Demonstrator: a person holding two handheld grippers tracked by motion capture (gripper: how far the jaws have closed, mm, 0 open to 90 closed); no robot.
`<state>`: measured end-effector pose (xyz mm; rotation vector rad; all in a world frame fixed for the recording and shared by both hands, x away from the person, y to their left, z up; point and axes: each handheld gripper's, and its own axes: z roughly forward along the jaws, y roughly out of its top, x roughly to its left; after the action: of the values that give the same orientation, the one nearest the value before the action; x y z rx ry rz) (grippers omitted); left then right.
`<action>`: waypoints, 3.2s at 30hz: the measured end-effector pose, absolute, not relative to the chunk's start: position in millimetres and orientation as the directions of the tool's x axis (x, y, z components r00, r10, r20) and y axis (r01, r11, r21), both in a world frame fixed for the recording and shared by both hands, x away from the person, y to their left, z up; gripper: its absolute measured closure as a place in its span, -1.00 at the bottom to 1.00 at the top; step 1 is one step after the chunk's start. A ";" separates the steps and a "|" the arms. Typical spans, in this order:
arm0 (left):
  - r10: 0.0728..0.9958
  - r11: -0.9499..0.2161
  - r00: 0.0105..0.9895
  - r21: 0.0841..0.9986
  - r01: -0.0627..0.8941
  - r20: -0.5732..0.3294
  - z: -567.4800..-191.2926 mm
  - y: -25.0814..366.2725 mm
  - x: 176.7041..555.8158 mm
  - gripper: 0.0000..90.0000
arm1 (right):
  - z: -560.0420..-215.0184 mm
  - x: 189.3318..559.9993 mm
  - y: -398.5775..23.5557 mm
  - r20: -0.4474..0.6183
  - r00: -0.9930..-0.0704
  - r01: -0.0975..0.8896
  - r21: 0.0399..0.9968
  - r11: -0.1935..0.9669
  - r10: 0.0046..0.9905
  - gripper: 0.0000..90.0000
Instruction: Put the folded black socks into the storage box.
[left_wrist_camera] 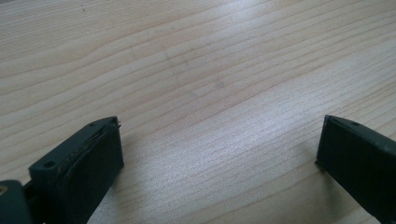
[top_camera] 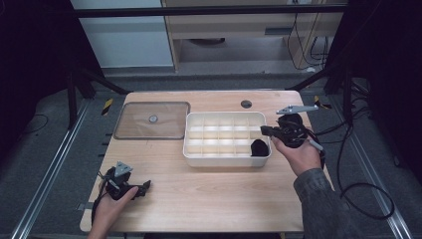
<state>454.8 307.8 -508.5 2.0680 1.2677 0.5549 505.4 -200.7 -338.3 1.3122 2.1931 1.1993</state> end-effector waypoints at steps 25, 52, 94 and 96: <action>0.897 -0.318 0.442 0.715 0.622 0.014 -509.0 306.5 453.6 -1.00 | -356.8 469.1 -240.0 0.161 -0.477 0.570 0.805 0.164 0.864 0.62; 0.896 -0.323 0.444 0.713 0.623 0.018 -508.8 306.5 453.1 -1.00 | -421.1 411.7 -268.7 0.061 -0.424 0.560 0.802 0.209 0.904 -0.82; 0.886 -0.338 0.463 0.711 0.617 0.020 -508.7 308.0 454.1 -1.00 | -507.5 437.5 -234.5 0.092 -0.406 0.625 0.754 0.203 0.909 -0.84; 0.886 -0.338 0.463 0.710 0.617 0.020 -508.6 308.0 454.1 -1.00 | -509.2 438.3 -233.9 0.087 -0.411 0.623 0.754 0.210 0.907 -0.84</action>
<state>454.1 308.0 -508.6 2.0752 1.2457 0.5436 438.3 -233.9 -509.2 1.4250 2.1160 1.0406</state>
